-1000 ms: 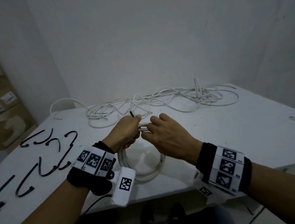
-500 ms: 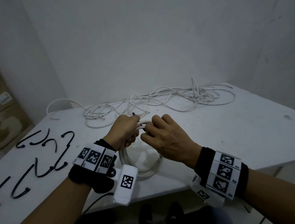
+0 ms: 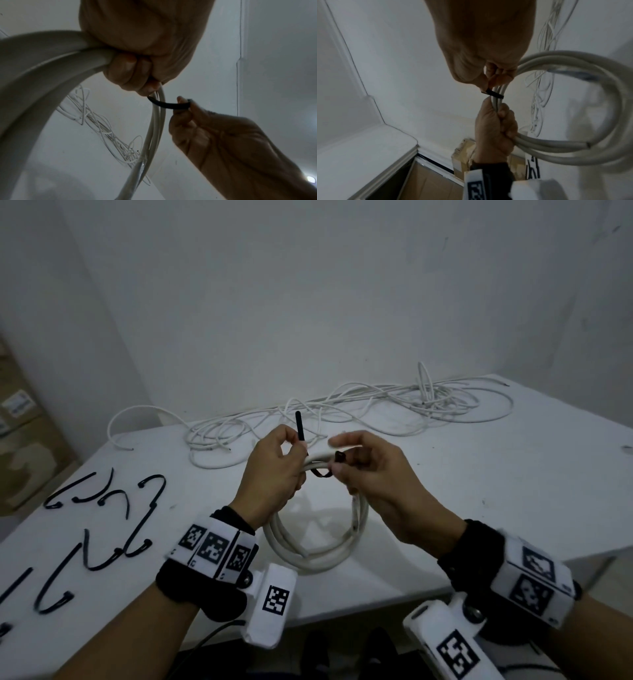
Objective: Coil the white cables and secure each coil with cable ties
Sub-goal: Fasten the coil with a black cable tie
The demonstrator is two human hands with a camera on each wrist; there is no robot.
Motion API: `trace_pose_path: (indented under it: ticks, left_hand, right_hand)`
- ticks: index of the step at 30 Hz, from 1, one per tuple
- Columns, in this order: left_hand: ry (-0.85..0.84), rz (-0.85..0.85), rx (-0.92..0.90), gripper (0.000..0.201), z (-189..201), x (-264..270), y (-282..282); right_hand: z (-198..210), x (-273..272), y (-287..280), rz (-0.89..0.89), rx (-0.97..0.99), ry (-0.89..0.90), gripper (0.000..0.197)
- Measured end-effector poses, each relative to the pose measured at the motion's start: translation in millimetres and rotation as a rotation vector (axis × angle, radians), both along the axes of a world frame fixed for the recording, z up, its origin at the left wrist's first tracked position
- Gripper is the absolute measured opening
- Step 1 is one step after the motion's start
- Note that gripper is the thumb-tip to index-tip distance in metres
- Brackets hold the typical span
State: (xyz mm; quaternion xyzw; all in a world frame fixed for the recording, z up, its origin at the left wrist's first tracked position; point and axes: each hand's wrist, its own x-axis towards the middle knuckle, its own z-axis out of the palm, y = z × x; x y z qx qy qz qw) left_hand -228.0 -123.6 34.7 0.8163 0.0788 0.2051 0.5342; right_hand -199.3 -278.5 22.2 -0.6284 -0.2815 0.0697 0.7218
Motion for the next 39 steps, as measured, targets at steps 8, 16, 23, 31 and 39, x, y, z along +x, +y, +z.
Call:
trace_pose_path:
  ticks: [8,16,23,31,39]
  left_hand:
    - [-0.161,0.019,0.170,0.005,-2.7,-2.3,-8.0]
    - [-0.208,0.078,0.187,0.008,-6.3,0.8,-13.1]
    - [-0.203,0.088,0.247,0.008,-8.0,4.1,-15.3]
    - [-0.197,0.097,0.325,0.012,-9.3,7.6,-17.2]
    - [-0.198,0.097,0.364,0.012,-7.8,9.1,-18.2]
  right_hand:
    - [18.2,4.4,17.8,-0.195,0.033,-0.092,0.013]
    - [17.3,15.4,19.8,-0.182,-0.033,-0.236,0.023]
    - [14.0,25.6,18.6,-0.122,-0.062,-0.274,0.027]
    - [12.9,29.0,17.8,-0.129,-0.133,-0.348,0.030]
    - [13.9,28.1,15.5,-0.149,-0.190,-0.416,0.017]
